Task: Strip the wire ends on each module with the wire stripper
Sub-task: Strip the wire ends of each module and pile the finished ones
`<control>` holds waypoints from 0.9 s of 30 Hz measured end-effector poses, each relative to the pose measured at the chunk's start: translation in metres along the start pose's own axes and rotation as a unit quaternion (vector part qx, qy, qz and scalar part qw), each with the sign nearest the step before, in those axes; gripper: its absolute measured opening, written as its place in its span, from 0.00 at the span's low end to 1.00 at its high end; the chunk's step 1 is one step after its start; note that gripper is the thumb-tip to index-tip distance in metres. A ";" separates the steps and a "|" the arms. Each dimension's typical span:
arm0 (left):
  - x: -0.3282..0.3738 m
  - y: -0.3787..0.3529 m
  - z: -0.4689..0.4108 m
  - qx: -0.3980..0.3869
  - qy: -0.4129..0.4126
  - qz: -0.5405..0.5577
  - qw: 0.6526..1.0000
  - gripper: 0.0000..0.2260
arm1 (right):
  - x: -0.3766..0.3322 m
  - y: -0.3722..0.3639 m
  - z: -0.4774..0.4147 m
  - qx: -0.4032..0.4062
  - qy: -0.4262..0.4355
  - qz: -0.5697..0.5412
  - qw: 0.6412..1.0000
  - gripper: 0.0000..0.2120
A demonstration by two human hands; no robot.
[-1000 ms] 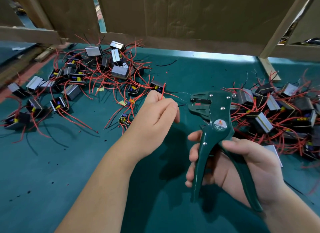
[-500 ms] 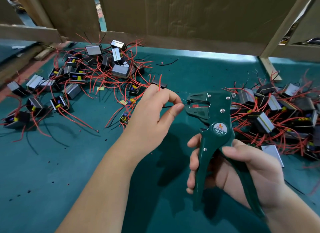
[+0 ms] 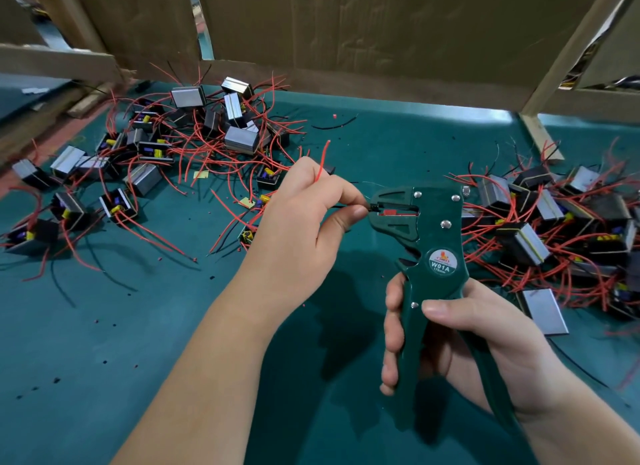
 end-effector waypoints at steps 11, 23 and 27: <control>-0.008 -0.013 0.004 -0.095 0.024 0.006 0.995 0.11 | 0.001 -0.002 -0.004 0.157 0.031 -0.017 0.987 0.17; 0.008 -0.016 -0.001 -0.034 0.273 0.508 0.816 0.11 | -0.001 0.000 -0.004 0.052 0.106 -0.036 0.992 0.33; 0.014 -0.016 0.002 -0.076 0.300 0.657 0.687 0.03 | 0.008 -0.008 -0.003 -0.001 0.043 0.043 0.998 0.30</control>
Point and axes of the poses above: each hand's wrist, its own z-axis away from the middle knuckle, its own y-axis out of the back of the hand, x = y × z, the point moved 2 cm from there along -z, towards the middle knuckle, and after that the axes turned 5 degrees about -z, right-handed, at the moved point
